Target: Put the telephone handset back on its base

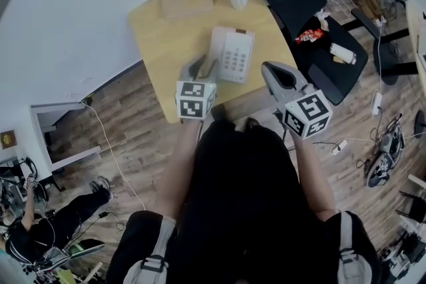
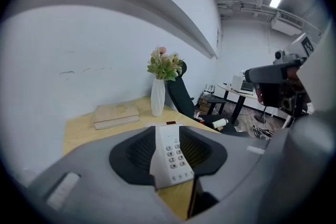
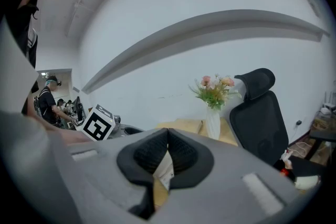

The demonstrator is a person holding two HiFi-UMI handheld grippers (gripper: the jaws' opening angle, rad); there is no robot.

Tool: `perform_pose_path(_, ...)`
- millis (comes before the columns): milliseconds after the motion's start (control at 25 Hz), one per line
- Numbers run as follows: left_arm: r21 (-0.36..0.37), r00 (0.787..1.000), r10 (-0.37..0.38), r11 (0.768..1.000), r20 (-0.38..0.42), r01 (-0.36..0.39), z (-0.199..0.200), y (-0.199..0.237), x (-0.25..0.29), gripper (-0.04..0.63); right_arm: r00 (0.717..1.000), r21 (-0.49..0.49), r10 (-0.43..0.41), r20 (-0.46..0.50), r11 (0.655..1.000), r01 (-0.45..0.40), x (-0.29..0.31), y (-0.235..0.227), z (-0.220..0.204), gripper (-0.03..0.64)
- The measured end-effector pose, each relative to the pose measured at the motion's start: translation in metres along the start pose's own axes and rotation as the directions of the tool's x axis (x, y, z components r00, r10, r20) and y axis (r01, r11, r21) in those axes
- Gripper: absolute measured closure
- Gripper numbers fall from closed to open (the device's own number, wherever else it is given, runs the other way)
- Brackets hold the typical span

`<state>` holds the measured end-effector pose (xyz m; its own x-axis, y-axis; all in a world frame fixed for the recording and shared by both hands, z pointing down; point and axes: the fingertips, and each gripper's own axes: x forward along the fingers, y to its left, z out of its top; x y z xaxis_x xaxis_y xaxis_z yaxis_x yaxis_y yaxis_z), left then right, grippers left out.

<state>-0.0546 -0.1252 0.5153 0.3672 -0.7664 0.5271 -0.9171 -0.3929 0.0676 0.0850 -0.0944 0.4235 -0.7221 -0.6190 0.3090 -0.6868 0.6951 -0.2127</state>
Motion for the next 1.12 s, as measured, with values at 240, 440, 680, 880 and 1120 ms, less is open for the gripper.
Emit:
perform_pose_path(240,-0.032,0.998,0.054,0.998,0.028,-0.053,-0.001,-0.034,-0.035,0.466,0.997,-0.026,0.072,0.002,0.997,-0.072,-0.031,0.008,-0.004,0.614)
perform_pose_path(440,-0.037,0.995,0.085,0.996,0.048,-0.083,-0.002,-0.066,-0.058,0.491,0.994,-0.011,0.110,-0.004,0.994,-0.110,-0.058,0.008,-0.022,0.614)
perform_pose_path(680,-0.048,0.992,0.104,0.994,0.068,-0.101,-0.009,-0.097,-0.079,0.514,0.991,-0.032,0.137,0.001,0.990,-0.137,-0.086,0.017,-0.032,0.614)
perform_pose_path(880,-0.053,0.986,0.109,0.993,0.122,-0.104,0.001,-0.123,-0.096,0.542,0.988,-0.064,0.154,0.004,0.986,-0.154,-0.108,0.022,-0.033,0.614)
perform_pose_path(1120,-0.052,0.979,0.116,0.993,0.170,-0.108,0.007,-0.131,-0.116,0.568,0.988,-0.087,0.150,0.023,0.985,-0.148,-0.119,0.033,-0.027,0.614)
